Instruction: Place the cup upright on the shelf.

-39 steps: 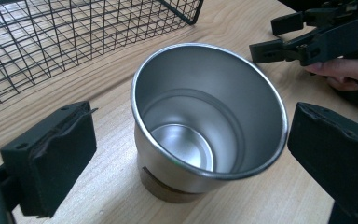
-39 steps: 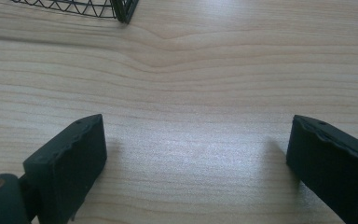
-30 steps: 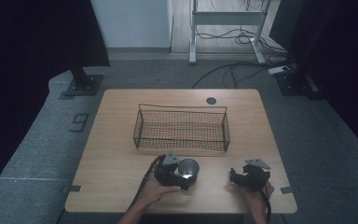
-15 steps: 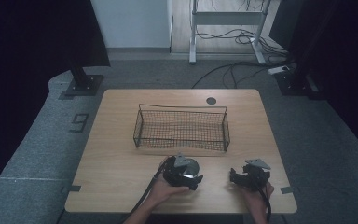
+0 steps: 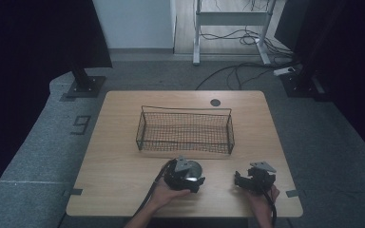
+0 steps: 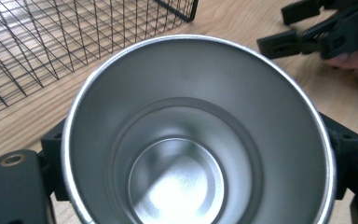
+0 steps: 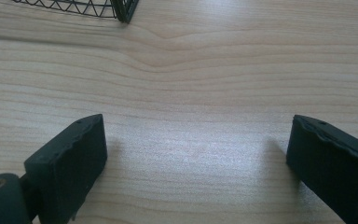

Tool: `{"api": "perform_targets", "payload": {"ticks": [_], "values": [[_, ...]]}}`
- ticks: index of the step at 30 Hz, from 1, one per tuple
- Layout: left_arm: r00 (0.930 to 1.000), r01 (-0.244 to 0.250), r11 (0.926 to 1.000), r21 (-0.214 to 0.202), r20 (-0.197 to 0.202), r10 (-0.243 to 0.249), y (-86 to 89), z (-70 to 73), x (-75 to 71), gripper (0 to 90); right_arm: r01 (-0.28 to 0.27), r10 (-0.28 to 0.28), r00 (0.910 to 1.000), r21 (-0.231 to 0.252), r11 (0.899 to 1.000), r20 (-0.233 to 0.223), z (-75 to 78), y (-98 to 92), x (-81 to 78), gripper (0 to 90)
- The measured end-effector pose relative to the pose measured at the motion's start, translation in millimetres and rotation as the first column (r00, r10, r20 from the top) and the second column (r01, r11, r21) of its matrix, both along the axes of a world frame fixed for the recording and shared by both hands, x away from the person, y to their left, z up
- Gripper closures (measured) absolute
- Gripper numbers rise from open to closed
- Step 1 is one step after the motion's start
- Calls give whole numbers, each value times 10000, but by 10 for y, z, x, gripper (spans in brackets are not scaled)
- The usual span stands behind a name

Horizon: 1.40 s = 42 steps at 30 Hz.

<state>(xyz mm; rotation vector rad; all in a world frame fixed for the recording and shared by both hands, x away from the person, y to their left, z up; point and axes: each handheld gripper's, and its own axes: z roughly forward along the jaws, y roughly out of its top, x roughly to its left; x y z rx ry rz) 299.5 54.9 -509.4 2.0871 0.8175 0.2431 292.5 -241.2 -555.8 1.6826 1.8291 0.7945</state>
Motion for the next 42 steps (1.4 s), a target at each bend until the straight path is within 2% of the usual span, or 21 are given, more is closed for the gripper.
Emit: {"api": "perform_targets", "payload": {"ticks": [7, 19, 29, 42], "values": [[10000, -6, 9991, -412, 20, 7, 143, 134, 1, 142, 0, 0, 10000, 0, 10000, 1, 0, 0, 0, 48], [9997, -69, 9976, -694, 219, 85, 346, 303, 33, 143, 0, 0, 10000, 1, 10000, 0, 0, 0, 0, 48], [9995, 39, 9964, -847, 324, -11, 383, 350, 39, 144, 1, -1, 10000, 3, 10000, 0, 0, 0, 0, 48], [9992, 27, 9941, -1087, 404, 17, 452, 506, 69, 145, 1, -1, 10000, 4, 10000, 0, 0, 0, 0, 48]]}}
